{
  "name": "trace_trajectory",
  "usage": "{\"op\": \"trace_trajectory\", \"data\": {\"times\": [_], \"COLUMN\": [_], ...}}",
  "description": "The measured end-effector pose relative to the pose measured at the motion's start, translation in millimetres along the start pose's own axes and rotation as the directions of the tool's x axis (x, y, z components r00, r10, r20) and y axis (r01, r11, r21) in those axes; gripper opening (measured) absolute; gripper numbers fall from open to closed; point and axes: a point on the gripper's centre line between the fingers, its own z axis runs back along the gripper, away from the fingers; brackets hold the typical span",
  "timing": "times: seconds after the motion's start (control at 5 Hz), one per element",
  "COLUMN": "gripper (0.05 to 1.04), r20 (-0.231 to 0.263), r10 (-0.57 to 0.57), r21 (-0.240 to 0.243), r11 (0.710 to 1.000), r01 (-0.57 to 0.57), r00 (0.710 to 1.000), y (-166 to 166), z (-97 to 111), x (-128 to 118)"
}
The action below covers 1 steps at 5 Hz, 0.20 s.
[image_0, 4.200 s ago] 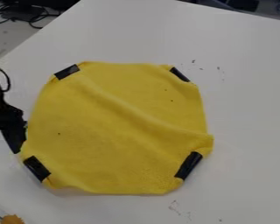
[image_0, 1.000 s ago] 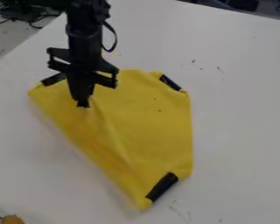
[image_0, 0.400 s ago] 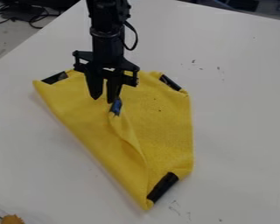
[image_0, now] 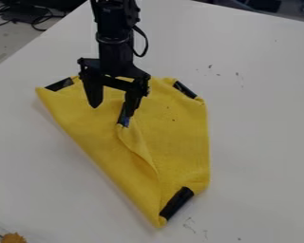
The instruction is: Fold the cloth from bottom left to top right
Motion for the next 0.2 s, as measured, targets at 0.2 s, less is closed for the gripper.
{"op": "trace_trajectory", "data": {"times": [0.2], "gripper": [1.011], "r20": [0.056], "r10": [-0.015], "r21": [-0.011], "r11": [1.000], "r01": [0.015], "r00": [0.998], "y": [1.6], "z": [-1.6], "x": [-3.6]}}
